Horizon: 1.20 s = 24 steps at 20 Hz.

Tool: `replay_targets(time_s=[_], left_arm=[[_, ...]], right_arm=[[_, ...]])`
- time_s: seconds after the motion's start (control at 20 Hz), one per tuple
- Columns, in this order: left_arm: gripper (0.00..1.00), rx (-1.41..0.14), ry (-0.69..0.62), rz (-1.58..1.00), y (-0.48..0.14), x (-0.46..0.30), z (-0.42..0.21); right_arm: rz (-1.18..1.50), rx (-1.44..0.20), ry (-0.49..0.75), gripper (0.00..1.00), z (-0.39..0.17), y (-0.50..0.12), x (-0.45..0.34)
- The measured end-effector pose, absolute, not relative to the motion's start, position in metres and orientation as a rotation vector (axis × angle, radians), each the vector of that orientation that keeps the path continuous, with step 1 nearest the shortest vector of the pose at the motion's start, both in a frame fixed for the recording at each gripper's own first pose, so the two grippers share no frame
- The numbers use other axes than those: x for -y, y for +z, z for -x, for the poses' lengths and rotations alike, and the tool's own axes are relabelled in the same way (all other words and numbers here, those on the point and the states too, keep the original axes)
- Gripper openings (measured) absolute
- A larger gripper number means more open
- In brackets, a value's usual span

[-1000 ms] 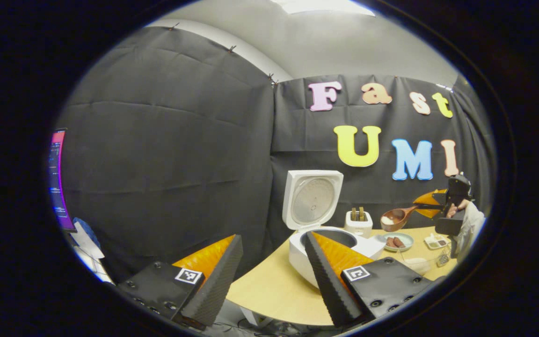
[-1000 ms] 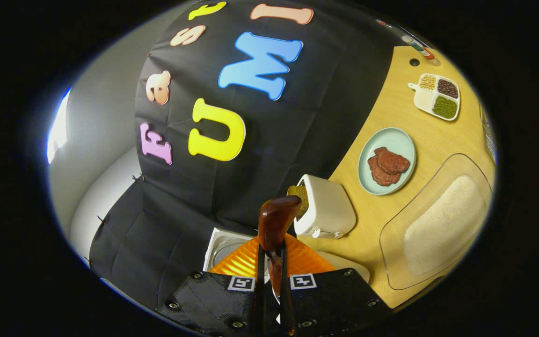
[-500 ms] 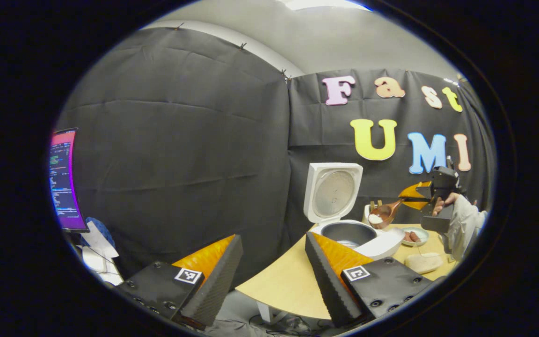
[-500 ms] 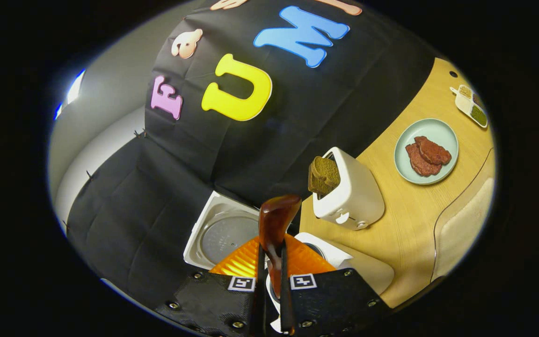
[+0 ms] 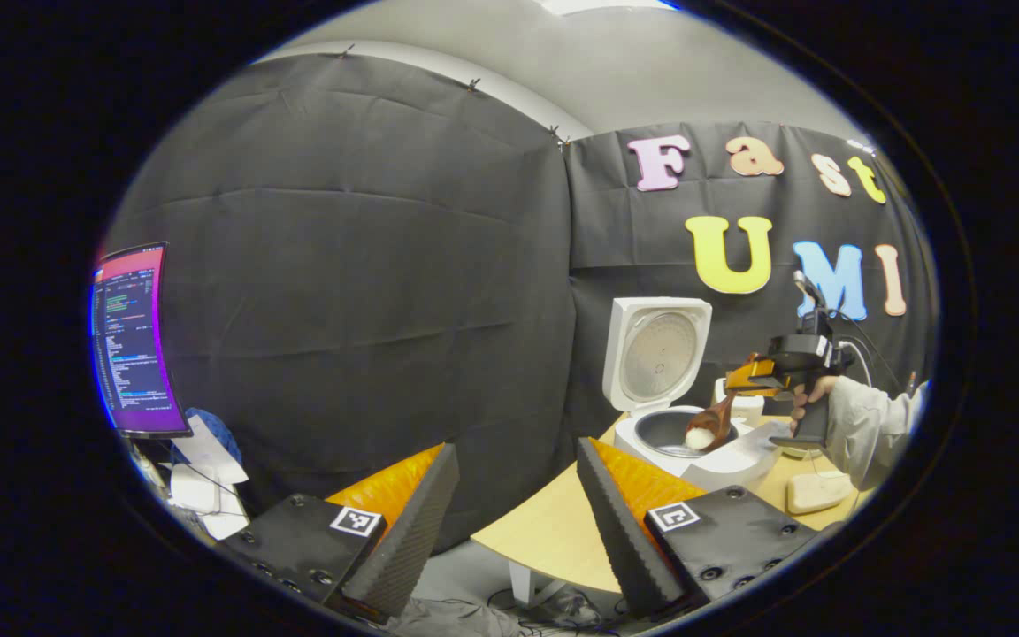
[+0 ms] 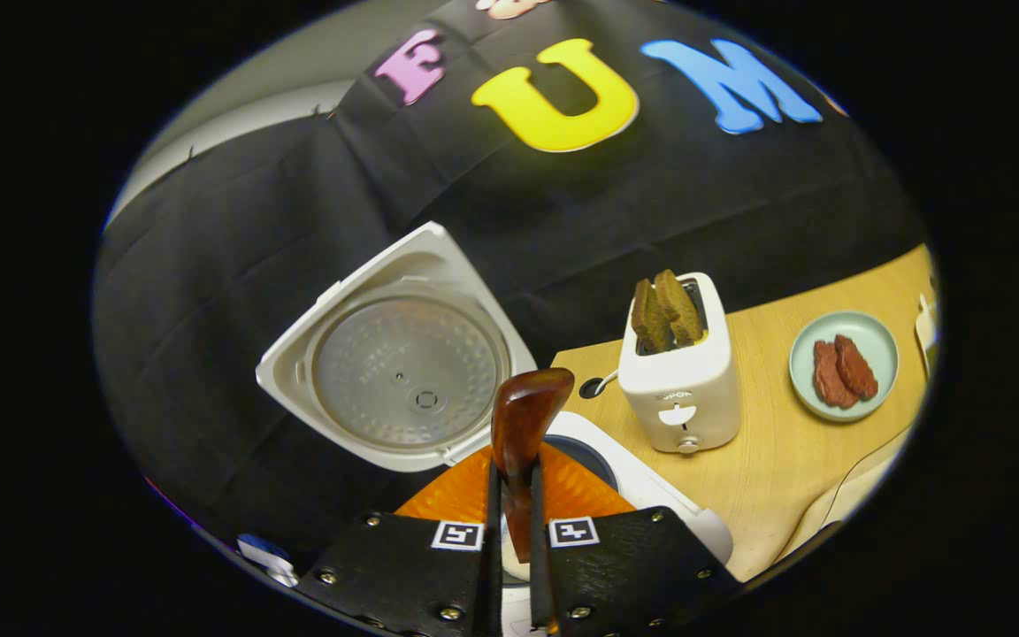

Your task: Close the left gripper, press the button to open the rice cooker; take a wooden spoon from the chopstick holder with the right hand, scoop a spoonful of rice and pour it into the rice cooker, then put the wooden spoon back into the chopstick holder.

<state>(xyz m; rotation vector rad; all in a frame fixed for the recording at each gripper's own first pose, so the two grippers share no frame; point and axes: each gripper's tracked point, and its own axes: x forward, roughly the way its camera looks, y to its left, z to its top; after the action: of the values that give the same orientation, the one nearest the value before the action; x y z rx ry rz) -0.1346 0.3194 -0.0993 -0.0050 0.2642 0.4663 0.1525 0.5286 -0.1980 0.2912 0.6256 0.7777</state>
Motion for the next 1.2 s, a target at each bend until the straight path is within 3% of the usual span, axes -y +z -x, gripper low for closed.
replay_targets(time_s=[0.05, 0.1, 0.25, 0.55, 0.6, 0.75, 0.95, 1.2], left_arm=[[0.9, -0.267, 0.471, 0.007, -0.102, -0.321, 0.136], [0.94, -0.27, 0.476, 0.009, -0.102, -0.321, 0.137], [0.9, -0.271, 0.486, 0.009, -0.104, -0.323, 0.139], [0.9, -0.272, 0.485, 0.018, -0.106, -0.32, 0.135], [0.94, -0.272, 0.484, 0.02, -0.107, -0.319, 0.133], [0.9, -0.269, 0.477, 0.025, -0.107, -0.317, 0.128], [0.9, -0.26, 0.46, 0.029, -0.104, -0.311, 0.122], [0.9, -0.245, 0.44, 0.03, -0.095, -0.305, 0.114]], right_arm=[[-0.218, -0.591, 0.807, 0.12, -0.148, -0.198, -0.534], [-0.148, -0.557, 0.832, 0.13, -0.145, -0.197, -0.537], [0.042, -0.466, 0.877, 0.13, -0.133, -0.193, -0.547], [0.371, -0.261, 0.917, 0.13, -0.126, -0.183, -0.552], [0.425, -0.22, 0.923, 0.12, -0.127, -0.18, -0.551], [0.54, -0.122, 0.925, 0.13, -0.131, -0.173, -0.551], [0.544, -0.131, 0.921, 0.13, -0.13, -0.176, -0.549], [0.265, -0.276, 0.911, 0.13, -0.129, -0.157, -0.536]])
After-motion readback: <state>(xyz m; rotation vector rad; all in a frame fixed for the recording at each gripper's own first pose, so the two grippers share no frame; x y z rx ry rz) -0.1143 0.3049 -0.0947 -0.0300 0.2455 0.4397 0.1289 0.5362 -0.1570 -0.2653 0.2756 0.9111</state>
